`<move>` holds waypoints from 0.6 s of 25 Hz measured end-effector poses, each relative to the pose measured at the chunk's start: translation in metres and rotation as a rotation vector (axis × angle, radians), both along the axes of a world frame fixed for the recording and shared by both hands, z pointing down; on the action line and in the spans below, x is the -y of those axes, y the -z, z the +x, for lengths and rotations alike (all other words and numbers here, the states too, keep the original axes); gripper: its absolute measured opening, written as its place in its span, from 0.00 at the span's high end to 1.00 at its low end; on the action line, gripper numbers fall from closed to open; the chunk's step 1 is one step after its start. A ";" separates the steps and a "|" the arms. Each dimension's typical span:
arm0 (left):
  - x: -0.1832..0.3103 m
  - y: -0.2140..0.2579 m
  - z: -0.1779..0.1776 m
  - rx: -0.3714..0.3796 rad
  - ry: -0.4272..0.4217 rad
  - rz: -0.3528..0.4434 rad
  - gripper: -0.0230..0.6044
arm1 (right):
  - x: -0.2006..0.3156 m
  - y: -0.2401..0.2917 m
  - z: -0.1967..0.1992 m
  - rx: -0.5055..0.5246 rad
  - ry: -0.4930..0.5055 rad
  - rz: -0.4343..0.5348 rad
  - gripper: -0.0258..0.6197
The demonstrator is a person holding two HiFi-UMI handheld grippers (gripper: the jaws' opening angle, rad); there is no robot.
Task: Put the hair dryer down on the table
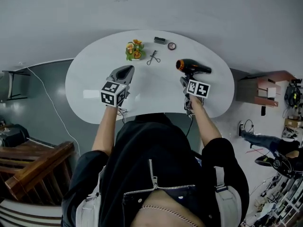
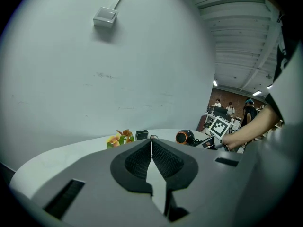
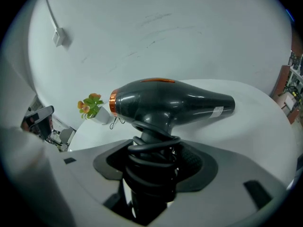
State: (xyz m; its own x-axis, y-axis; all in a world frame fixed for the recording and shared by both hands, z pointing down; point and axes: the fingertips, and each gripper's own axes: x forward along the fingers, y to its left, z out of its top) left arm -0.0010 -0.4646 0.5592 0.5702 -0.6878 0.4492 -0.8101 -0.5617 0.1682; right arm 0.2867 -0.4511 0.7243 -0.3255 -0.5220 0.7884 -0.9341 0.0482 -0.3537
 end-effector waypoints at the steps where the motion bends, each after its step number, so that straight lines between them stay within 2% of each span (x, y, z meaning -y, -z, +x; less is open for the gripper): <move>1: 0.000 -0.001 -0.004 0.000 0.009 -0.002 0.93 | 0.002 -0.003 -0.001 -0.009 0.004 -0.005 0.54; 9: -0.002 -0.002 -0.028 -0.006 0.059 -0.001 0.93 | 0.015 -0.026 -0.004 -0.085 0.002 -0.045 0.53; 15: -0.001 -0.001 -0.034 -0.006 0.064 0.000 0.93 | 0.013 -0.036 -0.005 -0.089 -0.006 -0.061 0.52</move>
State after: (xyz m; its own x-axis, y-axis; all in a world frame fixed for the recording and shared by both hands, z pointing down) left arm -0.0353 -0.4633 0.5606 0.5279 -0.7226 0.4462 -0.8431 -0.5090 0.1733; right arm 0.2821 -0.4646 0.7605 -0.2494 -0.4736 0.8447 -0.9622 0.0230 -0.2712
